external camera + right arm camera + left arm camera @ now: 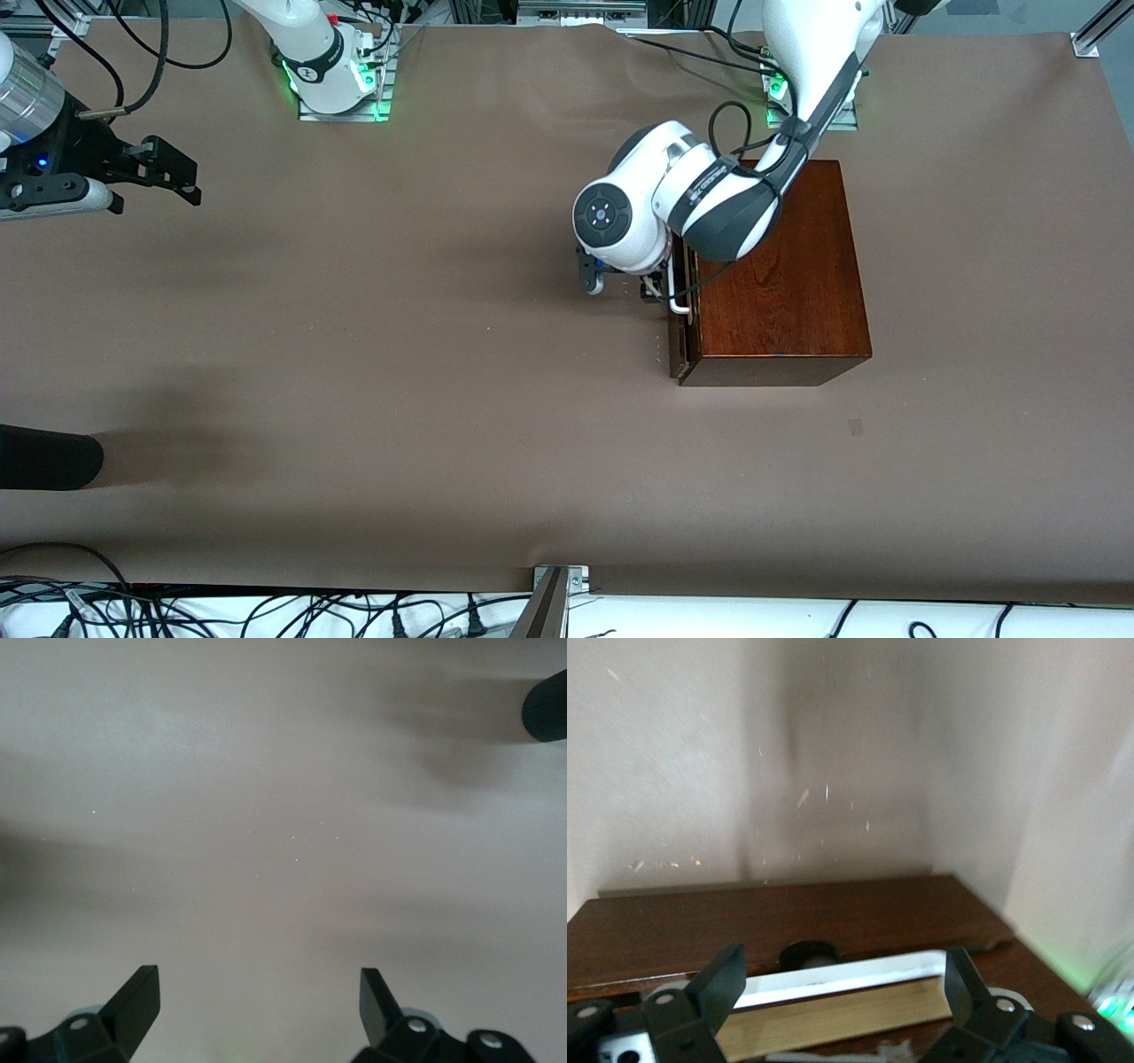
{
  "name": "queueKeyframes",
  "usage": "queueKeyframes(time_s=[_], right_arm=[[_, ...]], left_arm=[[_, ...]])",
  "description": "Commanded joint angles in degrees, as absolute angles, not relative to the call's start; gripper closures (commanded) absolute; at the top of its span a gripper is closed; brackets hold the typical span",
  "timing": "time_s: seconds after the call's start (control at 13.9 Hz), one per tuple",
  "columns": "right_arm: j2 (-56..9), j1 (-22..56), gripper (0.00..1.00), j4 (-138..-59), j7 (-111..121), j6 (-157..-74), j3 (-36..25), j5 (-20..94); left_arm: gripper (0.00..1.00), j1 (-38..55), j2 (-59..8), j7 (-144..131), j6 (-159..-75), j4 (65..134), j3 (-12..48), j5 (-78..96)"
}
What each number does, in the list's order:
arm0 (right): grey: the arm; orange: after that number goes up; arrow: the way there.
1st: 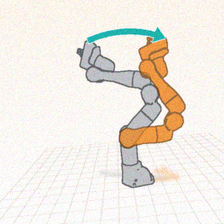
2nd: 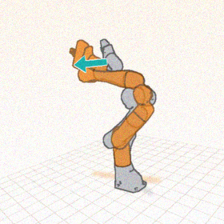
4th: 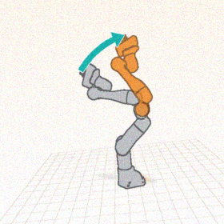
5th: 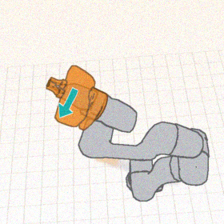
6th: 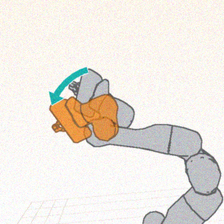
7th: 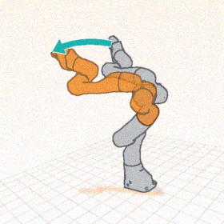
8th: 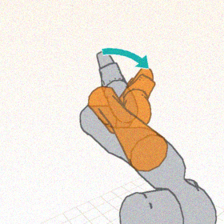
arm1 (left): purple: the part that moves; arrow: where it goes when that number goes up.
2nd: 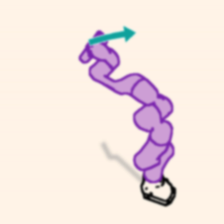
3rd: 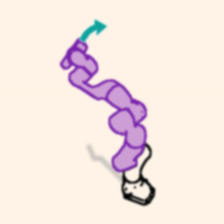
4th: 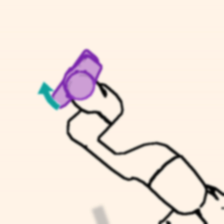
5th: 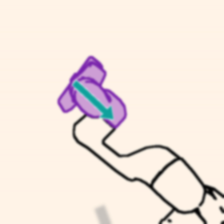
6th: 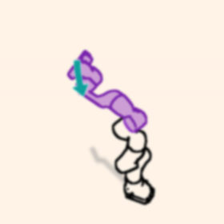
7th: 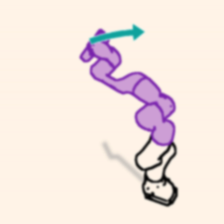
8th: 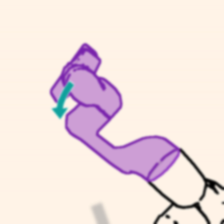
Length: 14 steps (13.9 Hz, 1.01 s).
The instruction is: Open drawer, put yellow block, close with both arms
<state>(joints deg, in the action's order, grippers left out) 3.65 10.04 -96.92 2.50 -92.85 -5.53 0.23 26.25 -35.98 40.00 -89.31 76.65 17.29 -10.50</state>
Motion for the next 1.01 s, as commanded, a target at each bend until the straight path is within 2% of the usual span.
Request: queueKeyframes(time_s=[0.0, 0.36, 0.5, 0.79, 0.93], right_arm=[[3.25, 9.84, 0.0, -95.54, 2.02, -91.58, -5.45, -0.26], [3.25, 9.84, 0.0, -95.54, 2.11, -91.58, -5.45, -0.26], [3.16, 9.84, 0.0, -95.54, 2.11, -91.58, -5.45, -0.26], [3.25, 9.84, 0.0, -95.54, 2.2, -91.58, -5.45, -0.26], [3.25, 9.84, 0.0, -95.54, 2.2, -91.58, -5.45, -0.26]], left_arm=[[0.0, 25.67, -32.62, 34.73, -87.89, 73.92, 17.67, -6.77], [0.0, 23.48, -23.66, 34.81, -87.1, 72.95, 13.62, -15.28], [0.0, 19.7, -22.85, 34.8, -84.74, 72.6, 13.71, -15.03], [0.0, 12.23, -22.85, 33.23, -80.43, 64.01, 12.75, -14.24], [0.0, 10.55, -21.54, 27.63, -80.68, 64.42, 11.17, -12.84]])
